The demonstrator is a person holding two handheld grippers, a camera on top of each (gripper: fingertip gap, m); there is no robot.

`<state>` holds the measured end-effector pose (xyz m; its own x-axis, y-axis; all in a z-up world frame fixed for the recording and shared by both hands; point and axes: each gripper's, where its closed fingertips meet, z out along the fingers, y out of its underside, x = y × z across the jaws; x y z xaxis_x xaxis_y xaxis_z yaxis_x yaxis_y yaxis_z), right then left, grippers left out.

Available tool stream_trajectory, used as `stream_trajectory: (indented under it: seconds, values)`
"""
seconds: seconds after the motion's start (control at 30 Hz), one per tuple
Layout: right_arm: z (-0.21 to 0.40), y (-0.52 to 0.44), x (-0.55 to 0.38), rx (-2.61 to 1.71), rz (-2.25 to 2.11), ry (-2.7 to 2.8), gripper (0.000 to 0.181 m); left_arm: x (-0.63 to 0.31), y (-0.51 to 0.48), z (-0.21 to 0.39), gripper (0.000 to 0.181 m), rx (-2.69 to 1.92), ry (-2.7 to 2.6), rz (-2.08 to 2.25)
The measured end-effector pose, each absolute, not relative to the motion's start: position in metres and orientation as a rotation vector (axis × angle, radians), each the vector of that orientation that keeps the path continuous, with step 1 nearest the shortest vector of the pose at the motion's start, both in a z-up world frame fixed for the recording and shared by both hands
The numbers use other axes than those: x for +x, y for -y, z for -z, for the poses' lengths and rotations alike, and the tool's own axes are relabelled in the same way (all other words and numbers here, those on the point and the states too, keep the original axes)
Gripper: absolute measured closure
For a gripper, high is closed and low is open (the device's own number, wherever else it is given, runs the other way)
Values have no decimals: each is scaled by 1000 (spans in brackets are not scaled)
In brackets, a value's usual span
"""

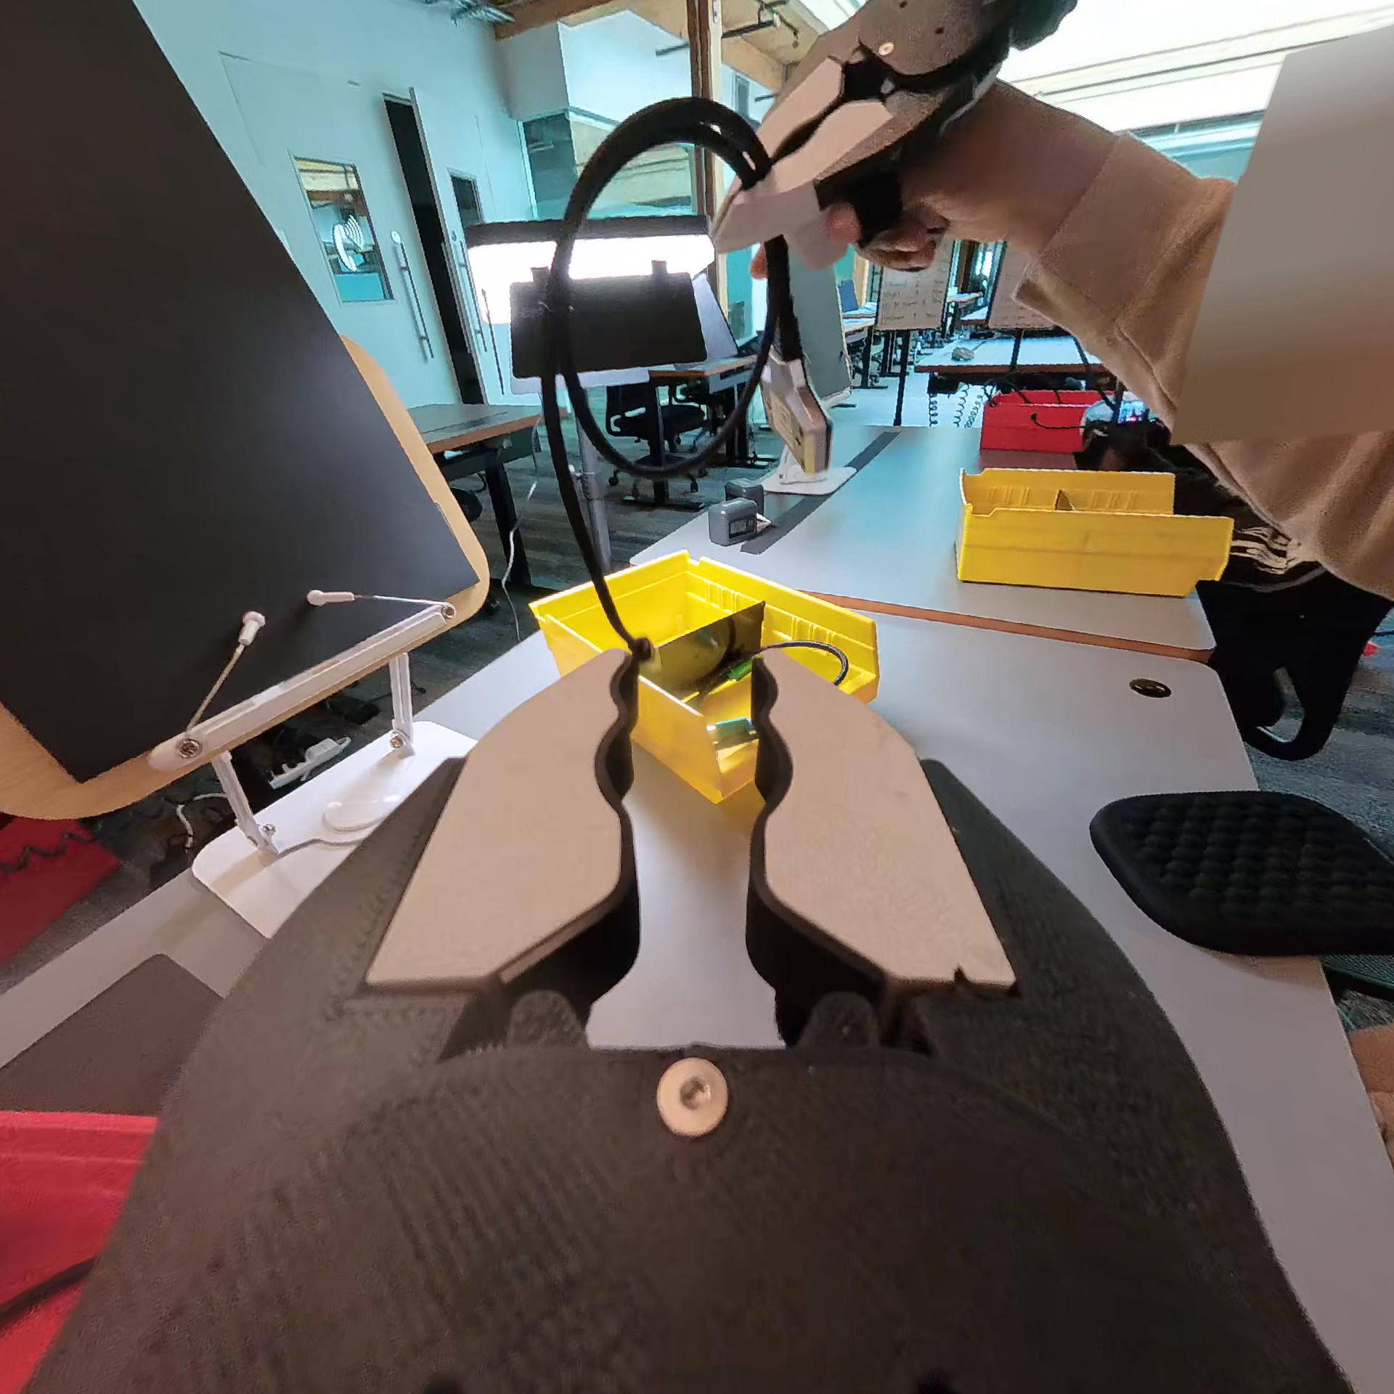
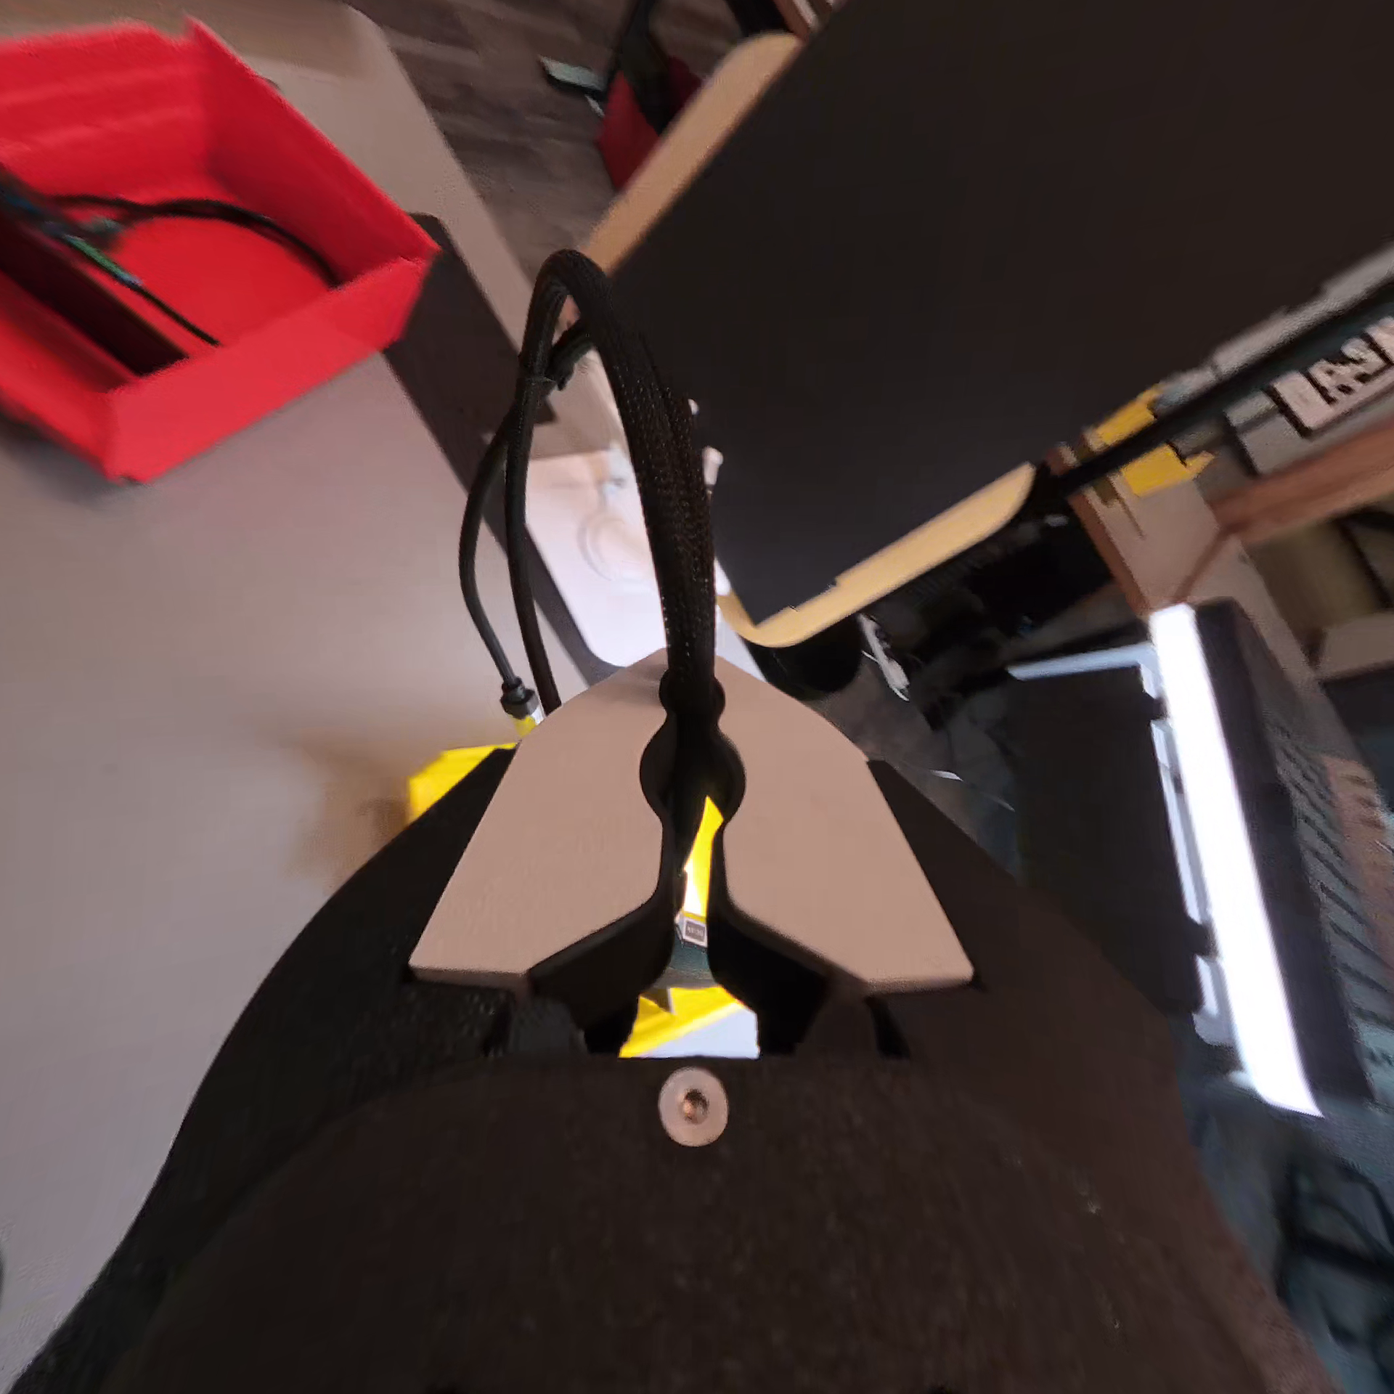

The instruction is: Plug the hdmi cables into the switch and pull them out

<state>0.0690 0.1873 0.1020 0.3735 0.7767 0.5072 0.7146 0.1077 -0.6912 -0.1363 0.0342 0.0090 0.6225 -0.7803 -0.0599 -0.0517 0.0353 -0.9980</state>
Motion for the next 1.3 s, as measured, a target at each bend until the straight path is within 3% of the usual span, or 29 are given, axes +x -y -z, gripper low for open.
stream_trajectory:
  seconds: [0.23,0.47,0.57,0.67,0.77,0.8,0.9,0.97,1.13,1.3]
  values:
    - [-65,-267,109,-1657,115,1217,179,-130,-37,0,151,-1483,-766,651]
    - [23,-329,130,-1692,-41,1008,180,-138,-45,6,151,-1508,-747,642]
    - [77,-354,161,-1823,-47,848,177,-145,-50,10,151,-1522,-726,650]
    - [95,-370,201,-1938,-43,626,178,-151,-57,15,151,-1544,-707,650]
    - [133,-366,231,-2157,152,745,168,-157,-62,21,151,-1570,-686,654]
    - [135,-364,235,-2141,233,808,167,-158,-63,22,151,-1578,-680,657]
    - [139,-350,232,-2205,243,877,132,-163,-66,26,150,-1603,-665,647]
    - [122,-342,221,-2150,175,824,123,-167,-67,26,150,-1614,-656,638]
    - [56,-282,163,-1792,-35,698,128,-189,-67,21,149,-1621,-604,615]
    - [57,-168,63,-1628,-545,698,135,-239,-63,7,148,-1601,-483,556]
